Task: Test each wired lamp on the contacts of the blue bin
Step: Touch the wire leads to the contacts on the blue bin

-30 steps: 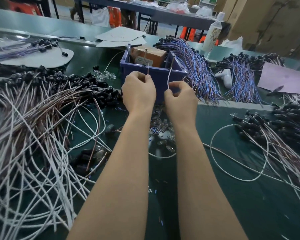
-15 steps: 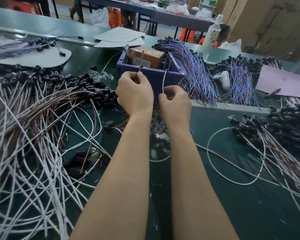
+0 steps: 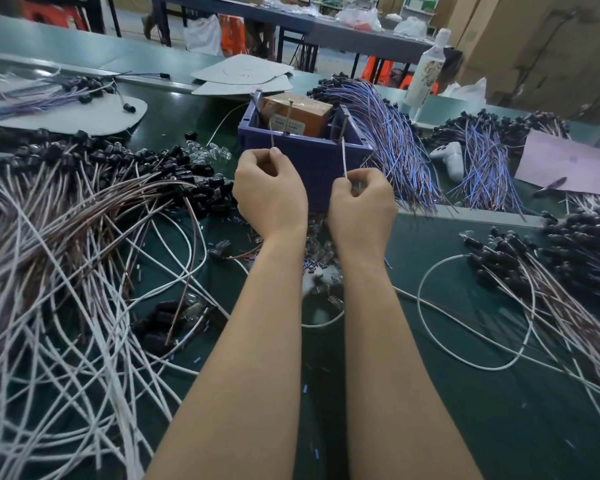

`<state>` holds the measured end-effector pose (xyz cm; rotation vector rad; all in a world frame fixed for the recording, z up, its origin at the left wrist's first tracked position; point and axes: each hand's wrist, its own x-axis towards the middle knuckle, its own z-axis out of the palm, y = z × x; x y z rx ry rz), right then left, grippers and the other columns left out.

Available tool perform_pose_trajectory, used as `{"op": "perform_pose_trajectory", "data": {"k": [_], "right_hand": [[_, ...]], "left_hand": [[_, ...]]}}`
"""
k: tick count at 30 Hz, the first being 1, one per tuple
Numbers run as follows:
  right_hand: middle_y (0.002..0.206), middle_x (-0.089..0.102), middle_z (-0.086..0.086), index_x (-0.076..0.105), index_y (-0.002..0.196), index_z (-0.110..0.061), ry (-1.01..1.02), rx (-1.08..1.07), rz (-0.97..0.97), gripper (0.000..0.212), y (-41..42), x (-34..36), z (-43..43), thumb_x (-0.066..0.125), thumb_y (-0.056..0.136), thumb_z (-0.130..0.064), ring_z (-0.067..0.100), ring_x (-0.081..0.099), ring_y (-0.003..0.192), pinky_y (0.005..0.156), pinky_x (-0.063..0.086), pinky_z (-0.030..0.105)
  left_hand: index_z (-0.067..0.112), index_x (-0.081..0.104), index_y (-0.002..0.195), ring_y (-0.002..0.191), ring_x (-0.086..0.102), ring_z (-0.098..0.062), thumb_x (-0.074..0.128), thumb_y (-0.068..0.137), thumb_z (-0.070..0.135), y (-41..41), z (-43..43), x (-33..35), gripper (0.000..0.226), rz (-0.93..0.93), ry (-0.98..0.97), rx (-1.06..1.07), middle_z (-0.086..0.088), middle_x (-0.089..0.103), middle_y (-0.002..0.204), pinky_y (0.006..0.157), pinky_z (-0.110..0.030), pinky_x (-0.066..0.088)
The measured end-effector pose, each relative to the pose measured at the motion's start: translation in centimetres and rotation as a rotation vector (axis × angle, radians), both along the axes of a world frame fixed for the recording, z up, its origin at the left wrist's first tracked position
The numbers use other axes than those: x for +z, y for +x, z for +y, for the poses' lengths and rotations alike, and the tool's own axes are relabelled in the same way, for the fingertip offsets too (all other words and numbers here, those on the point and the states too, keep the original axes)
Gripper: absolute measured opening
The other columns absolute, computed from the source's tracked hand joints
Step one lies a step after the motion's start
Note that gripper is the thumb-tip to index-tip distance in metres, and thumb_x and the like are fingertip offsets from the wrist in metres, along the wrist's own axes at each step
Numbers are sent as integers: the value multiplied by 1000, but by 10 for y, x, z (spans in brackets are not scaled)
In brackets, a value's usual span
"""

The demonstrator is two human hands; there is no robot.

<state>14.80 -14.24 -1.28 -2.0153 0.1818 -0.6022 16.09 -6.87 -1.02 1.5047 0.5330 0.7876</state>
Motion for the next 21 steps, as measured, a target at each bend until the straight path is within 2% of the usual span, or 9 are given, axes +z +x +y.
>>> {"op": "perform_pose_trajectory", "data": {"k": [4,8,11,21], "right_hand": [[68,46,-17,57,94,-15,34,-25,-39,8,1,0,-1,52,88,-14,14,50,77,62,30,17],[70,51,-13,63,109,-14,-10,41,-30,23,1,-1,3,52,89,-14,15,54,77,70,40,22],[77,56,-8,64,112,-16,-37,64,-33,26,0,-1,5,53,89,-15,16,58,82,73,42,23],[87,60,-4,64,117,-17,-50,60,-41,30,2,-2,4,52,89,-14,19,60,91,72,36,18]], "left_hand": [[16,57,87,61,47,3,52,96,24,5,1,3,13,28,25,-28,18,48,69,55,-10,37],[12,61,93,74,53,-9,52,95,24,8,-1,4,15,66,78,-65,9,56,79,78,-26,46],[11,63,94,85,58,-16,52,95,23,7,-2,4,17,78,103,-83,4,59,86,86,-34,47],[11,63,92,89,61,-18,52,95,24,6,-1,5,17,90,141,-116,5,59,83,89,-38,48]]}}
